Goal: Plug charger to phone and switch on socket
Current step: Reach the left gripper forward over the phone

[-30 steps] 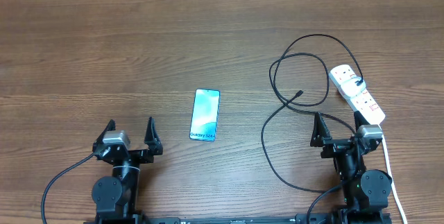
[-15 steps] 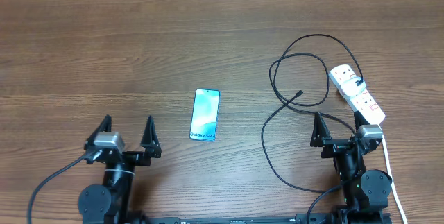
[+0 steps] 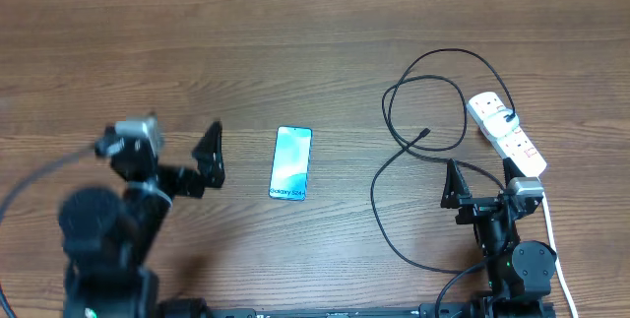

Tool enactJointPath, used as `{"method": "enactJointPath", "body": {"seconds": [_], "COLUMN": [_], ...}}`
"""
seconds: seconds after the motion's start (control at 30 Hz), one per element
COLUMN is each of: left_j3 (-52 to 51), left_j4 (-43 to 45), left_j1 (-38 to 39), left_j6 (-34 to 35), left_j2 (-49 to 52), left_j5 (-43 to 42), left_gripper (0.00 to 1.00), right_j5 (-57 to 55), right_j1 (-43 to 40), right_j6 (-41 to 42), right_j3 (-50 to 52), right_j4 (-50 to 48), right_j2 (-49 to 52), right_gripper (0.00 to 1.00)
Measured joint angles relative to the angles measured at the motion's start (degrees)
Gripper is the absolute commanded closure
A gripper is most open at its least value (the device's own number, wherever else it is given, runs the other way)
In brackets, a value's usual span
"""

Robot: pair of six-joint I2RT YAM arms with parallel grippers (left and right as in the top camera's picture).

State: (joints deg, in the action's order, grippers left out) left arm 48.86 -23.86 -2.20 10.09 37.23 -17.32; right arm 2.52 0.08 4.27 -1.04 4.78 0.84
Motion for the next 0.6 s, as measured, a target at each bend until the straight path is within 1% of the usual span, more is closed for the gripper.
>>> {"method": "enactJointPath", "body": {"seconds": [0.1, 0.2, 0.33, 0.47, 0.6], "left_j3": [10.7, 20.9, 31.8, 37.8, 38.5], "left_j4": [-8.9, -18.9, -31.2, -40.3, -43.7], "left_j1": [1.5, 4.7, 11.5, 19.8, 25.7], "left_j6": [0.0, 0.0, 0.7, 2.2, 3.3], "left_j2": [8.7, 16.4, 25.2, 32.9, 39.7], "left_j5": [-1.6, -2.1, 1.3, 9.0, 13.4], "left_gripper": [0.0, 0.0, 0.0, 0.0, 0.0], "right_j5": [0.0, 0.0, 0.0, 0.0, 0.0], "right_j1": [0.0, 0.0, 0.0, 0.0, 0.0], "right_j6": [0.0, 0.0, 0.0, 0.0, 0.0], "right_j3": [0.0, 0.0, 0.0, 0.0, 0.0], "right_j4": [0.0, 0.0, 0.0, 0.0, 0.0], "right_j2": [0.0, 0.0, 0.0, 0.0, 0.0], "right_gripper": [0.0, 0.0, 0.0, 0.0, 0.0]}}
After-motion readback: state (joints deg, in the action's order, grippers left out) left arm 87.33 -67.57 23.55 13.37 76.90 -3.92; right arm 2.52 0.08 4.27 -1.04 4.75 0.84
